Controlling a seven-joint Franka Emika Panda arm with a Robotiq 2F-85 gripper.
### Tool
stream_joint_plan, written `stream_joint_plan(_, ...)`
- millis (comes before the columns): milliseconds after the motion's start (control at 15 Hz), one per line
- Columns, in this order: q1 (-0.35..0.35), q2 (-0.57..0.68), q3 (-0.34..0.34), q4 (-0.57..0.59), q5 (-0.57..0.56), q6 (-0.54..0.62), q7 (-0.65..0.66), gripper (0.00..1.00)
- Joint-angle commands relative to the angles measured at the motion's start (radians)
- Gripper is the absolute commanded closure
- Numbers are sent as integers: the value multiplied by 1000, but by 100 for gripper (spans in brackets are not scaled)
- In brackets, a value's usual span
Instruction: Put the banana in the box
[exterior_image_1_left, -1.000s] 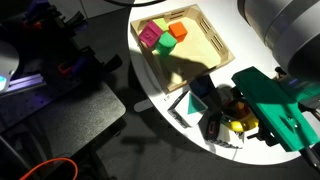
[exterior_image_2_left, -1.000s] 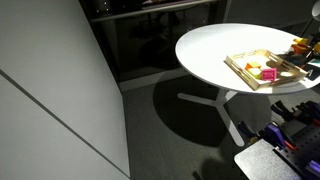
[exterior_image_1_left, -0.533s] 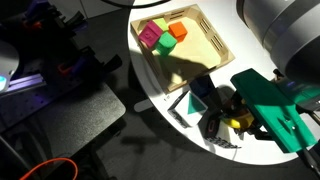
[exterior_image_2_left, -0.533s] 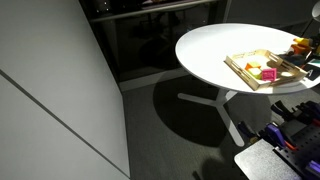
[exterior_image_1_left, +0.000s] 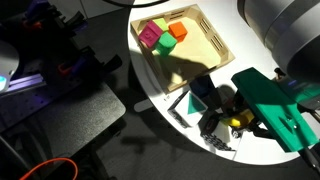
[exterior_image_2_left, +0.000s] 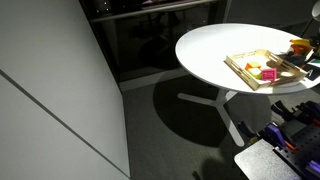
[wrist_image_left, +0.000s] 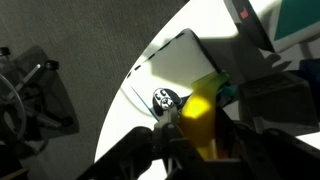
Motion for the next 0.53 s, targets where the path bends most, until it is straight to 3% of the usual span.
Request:
stream_joint_plan(0, 7, -46, 3, -3, 5, -33, 4, 86)
stream_joint_plan(467, 68, -80, 29, 15, 13, -38, 1, 86)
